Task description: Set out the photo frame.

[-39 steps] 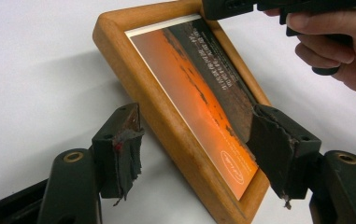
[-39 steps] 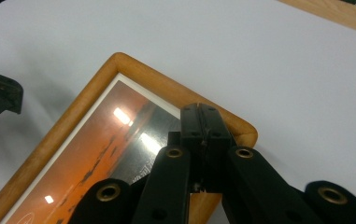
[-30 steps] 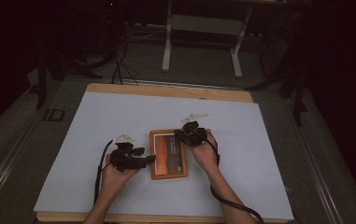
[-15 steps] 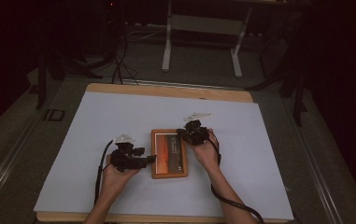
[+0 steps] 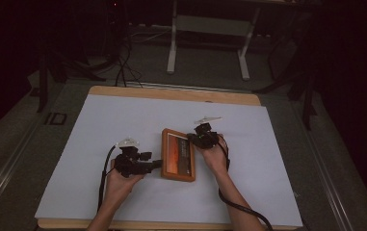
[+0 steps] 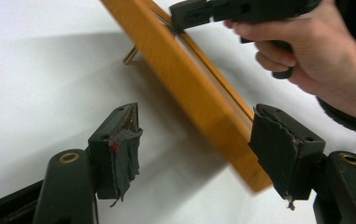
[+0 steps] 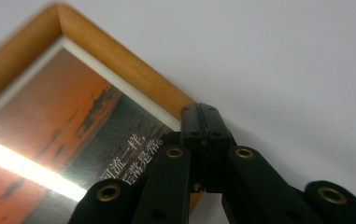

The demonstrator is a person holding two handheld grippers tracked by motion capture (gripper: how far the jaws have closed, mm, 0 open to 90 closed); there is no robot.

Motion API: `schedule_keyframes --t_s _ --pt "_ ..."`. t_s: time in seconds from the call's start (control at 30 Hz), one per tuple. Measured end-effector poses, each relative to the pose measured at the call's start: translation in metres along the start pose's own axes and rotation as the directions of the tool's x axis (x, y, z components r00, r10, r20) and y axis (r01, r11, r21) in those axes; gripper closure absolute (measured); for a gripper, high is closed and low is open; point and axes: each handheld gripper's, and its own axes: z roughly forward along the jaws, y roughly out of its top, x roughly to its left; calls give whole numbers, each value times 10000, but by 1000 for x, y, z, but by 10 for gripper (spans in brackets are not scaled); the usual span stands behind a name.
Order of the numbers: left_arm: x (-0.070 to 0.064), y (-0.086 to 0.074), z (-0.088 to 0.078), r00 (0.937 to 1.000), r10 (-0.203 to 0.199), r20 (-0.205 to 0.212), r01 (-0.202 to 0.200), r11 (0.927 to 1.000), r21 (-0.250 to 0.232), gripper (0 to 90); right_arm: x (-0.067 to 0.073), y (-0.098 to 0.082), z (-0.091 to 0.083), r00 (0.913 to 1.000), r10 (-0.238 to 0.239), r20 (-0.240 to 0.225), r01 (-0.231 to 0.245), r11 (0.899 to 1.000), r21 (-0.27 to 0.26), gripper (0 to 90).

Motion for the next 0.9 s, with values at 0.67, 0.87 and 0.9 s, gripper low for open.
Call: schedule_keyframes --t_s 0.67,0.87,0.9 --pt "-28 -4 28 9988 321 369 -343 9977 592 155 -5 -4 3 9997 203 -97 -202 9998 42 900" --pt "-27 -6 43 9988 325 375 -359 9951 926 193 -5 -5 3 9998 197 -51 -196 9998 28 900" --pt "-27 -6 44 9985 310 448 -350 9952 916 200 -5 -5 3 9998 194 -52 -194 9998 32 900"
